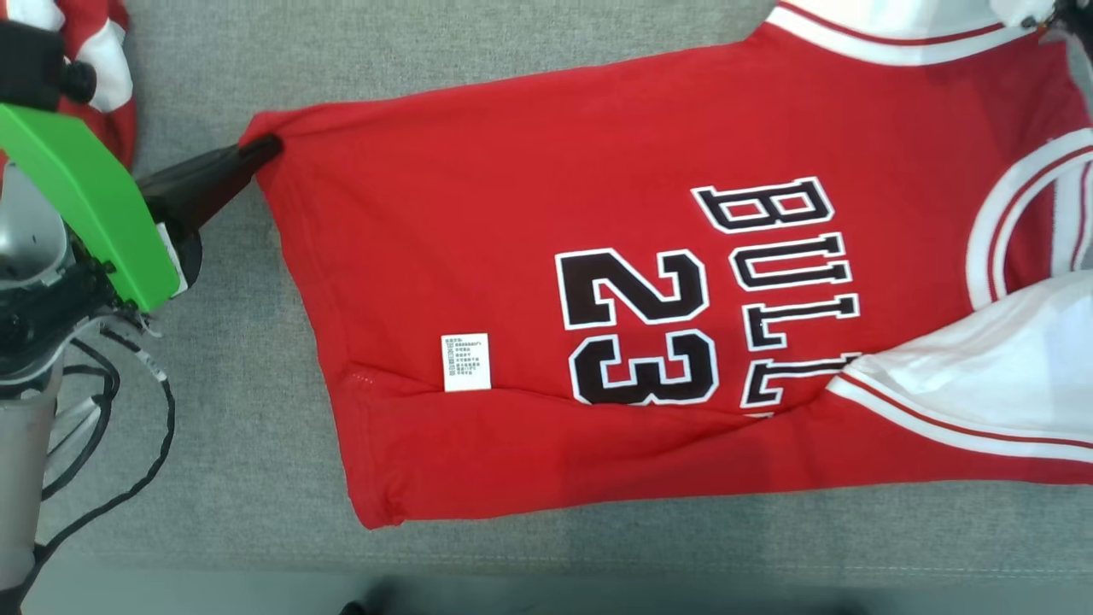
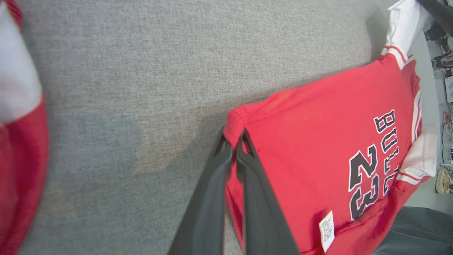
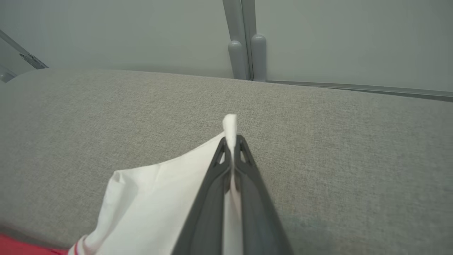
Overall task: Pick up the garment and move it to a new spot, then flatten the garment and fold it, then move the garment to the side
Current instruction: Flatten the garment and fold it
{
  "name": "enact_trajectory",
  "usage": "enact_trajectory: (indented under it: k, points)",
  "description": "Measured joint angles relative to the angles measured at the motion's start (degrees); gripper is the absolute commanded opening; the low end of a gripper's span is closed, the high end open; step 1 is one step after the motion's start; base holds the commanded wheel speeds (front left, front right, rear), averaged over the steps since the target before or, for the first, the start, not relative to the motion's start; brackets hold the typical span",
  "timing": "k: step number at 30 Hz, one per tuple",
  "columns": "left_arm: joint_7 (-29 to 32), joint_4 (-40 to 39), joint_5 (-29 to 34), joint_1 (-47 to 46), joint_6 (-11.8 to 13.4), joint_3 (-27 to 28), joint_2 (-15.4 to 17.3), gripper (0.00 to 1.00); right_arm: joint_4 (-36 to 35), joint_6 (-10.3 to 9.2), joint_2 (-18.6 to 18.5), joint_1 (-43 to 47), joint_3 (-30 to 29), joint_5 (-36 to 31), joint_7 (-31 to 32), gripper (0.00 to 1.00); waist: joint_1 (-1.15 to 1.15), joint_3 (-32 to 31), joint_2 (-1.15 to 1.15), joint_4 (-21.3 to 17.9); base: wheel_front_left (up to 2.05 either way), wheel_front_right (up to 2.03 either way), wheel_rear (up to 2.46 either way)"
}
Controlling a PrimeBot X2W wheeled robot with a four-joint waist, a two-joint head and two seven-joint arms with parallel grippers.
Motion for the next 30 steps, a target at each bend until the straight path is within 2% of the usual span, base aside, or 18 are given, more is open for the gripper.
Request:
enact_trajectory:
  k: [3, 9, 15, 20, 30]
  points:
    - [-1.29, 0.77, 1.64, 1.36, -0.07, -0.12, 0.15, 0.00, -0.01, 1.09, 0.12, 2.63, -0.12, 0.78, -2.01, 0.00, 0.00, -1.53, 0.00, -0.56, 0.00, 0.00, 0.00]
    - [-4.11, 2.01, 2.36, 4.77, -0.33, -0.35, 0.19, 0.00, -1.33, 2.13, 1.70, 8.70, -1.19, 3.83, -6.89, 0.00, 0.00, -5.00, 0.00, -1.60, 0.00, 0.00, 0.00]
    - [-6.37, 2.40, 2.97, 8.95, -0.54, -0.56, 0.34, 0.00, -3.56, 3.01, 1.62, 13.85, -0.99, 4.24, -10.14, 0.00, 0.00, -8.31, 0.00, -2.86, 0.00, 0.00, 0.00]
    - [-8.34, 2.42, 3.75, 11.18, -0.57, -0.57, 0.21, 0.00, -6.31, 3.05, 1.21, 14.92, -1.38, 4.02, -14.26, 0.00, 0.00, -10.52, 0.00, -4.08, 0.00, 0.00, 0.00]
    - [-12.62, 1.96, 5.77, 13.57, -0.76, -1.86, -1.46, 0.00, -7.99, 3.54, 0.34, 21.99, -1.68, 4.64, -17.94, 0.00, 0.00, -12.53, 0.00, -5.16, 0.00, 0.00, 0.00]
